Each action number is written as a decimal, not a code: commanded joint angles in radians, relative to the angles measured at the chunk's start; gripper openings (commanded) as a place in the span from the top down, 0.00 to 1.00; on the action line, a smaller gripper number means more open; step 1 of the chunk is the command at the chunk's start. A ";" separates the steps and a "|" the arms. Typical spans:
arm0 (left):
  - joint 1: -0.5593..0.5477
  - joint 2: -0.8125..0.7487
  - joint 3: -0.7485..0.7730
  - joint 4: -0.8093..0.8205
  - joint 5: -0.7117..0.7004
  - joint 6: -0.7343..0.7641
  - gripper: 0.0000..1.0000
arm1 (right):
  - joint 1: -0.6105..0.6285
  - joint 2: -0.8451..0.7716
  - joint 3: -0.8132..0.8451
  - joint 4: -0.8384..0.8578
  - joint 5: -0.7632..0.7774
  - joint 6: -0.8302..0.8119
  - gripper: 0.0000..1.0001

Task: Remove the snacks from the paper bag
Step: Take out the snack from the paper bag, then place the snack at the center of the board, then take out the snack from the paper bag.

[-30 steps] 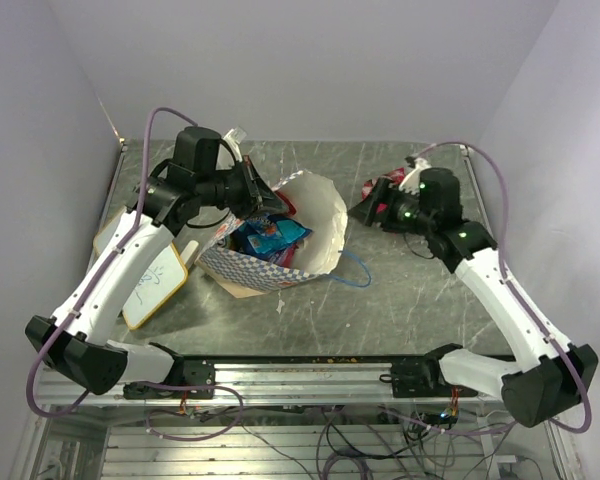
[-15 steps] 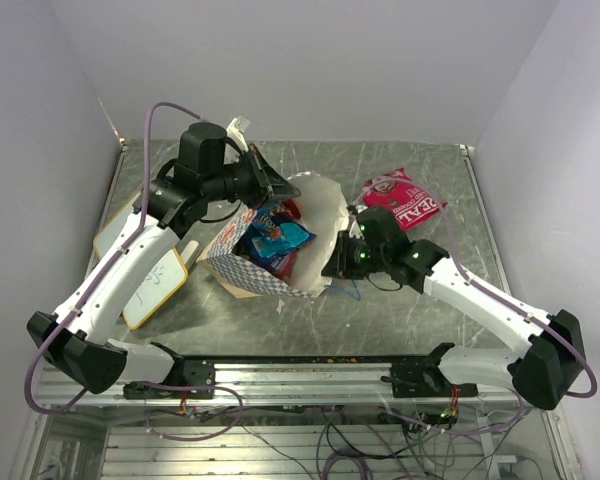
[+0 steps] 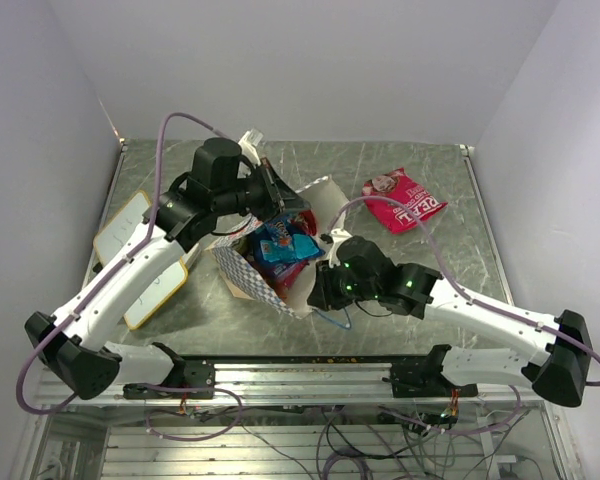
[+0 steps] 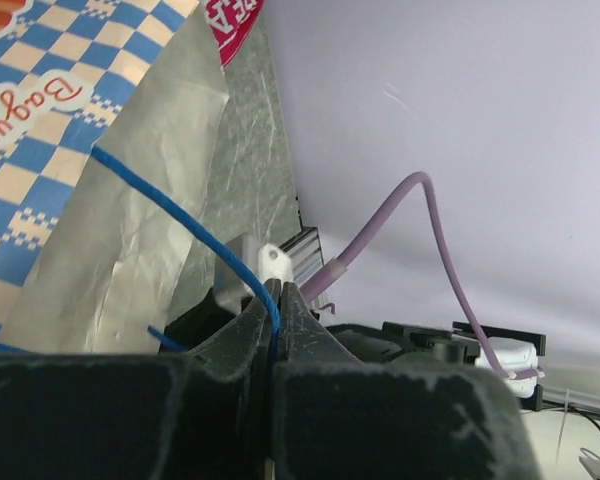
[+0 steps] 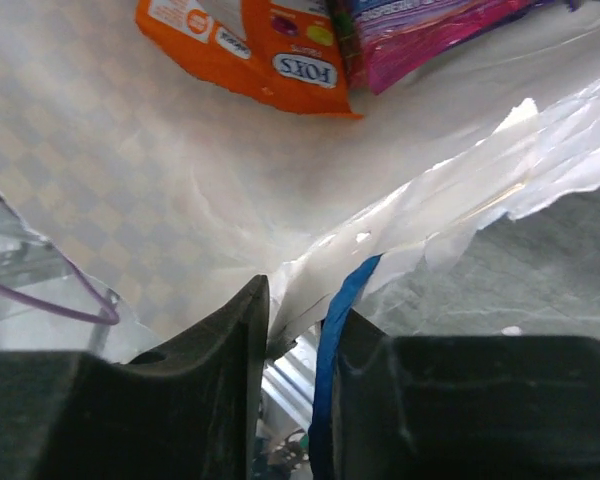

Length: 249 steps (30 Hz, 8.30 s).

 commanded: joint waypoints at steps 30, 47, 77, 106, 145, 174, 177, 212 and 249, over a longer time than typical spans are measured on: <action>-0.065 -0.100 0.006 0.092 -0.086 0.017 0.93 | 0.002 0.038 -0.056 0.401 -0.157 -1.415 0.57; -0.064 -0.073 0.066 0.024 -0.024 0.082 0.93 | -0.053 0.374 -0.042 0.693 -0.295 -1.500 0.56; -0.063 -0.081 0.072 -0.027 -0.146 0.148 0.93 | -0.167 0.156 -0.004 0.698 -0.477 -1.002 1.00; -0.045 0.027 0.171 -0.208 -0.264 0.150 0.93 | -0.170 -0.078 0.674 0.058 0.030 -0.828 1.00; -0.023 0.077 0.301 -0.409 -0.207 0.262 0.93 | -0.614 0.612 0.829 0.570 0.696 -0.410 1.00; 0.023 0.120 0.292 -0.418 -0.120 0.302 0.93 | -0.999 0.376 0.102 0.529 0.602 0.168 1.00; 0.023 0.115 0.286 -0.415 -0.121 0.294 0.93 | -1.027 0.337 0.057 0.500 0.555 0.162 1.00; 0.017 -0.150 -0.051 0.084 0.040 0.115 0.93 | -1.009 0.207 -0.009 0.205 0.375 -0.139 0.15; -0.046 -0.265 -0.135 -0.007 -0.052 0.073 0.93 | -0.126 -0.258 0.173 0.229 -0.439 -0.772 0.32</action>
